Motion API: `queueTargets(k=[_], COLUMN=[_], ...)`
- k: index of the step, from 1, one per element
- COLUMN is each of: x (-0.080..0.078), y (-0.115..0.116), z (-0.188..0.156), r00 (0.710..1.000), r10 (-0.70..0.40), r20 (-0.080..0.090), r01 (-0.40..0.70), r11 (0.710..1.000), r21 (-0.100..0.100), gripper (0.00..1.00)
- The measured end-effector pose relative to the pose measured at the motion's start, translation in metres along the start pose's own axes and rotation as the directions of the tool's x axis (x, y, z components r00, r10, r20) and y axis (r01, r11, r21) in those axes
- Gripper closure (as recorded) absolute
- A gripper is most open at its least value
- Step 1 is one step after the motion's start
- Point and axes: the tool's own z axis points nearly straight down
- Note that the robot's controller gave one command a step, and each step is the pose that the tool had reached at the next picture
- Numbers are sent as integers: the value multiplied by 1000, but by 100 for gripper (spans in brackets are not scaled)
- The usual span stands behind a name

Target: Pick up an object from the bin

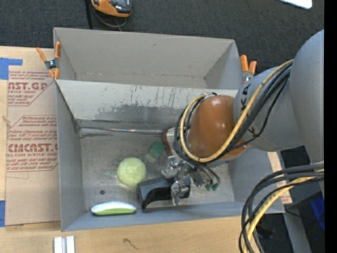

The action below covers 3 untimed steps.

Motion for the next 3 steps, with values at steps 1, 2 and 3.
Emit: queueTargets(k=[1, 2, 3], x=[0, 0, 0], y=[0, 0, 0], z=[0, 0, 0], r00=[1000, 1000, 1000], r10=[0, 0, 0], r20=[0, 0, 0], r01=[0, 0, 0], r11=[1000, 1000, 1000], r21=[0, 0, 0], gripper=[100, 100, 100])
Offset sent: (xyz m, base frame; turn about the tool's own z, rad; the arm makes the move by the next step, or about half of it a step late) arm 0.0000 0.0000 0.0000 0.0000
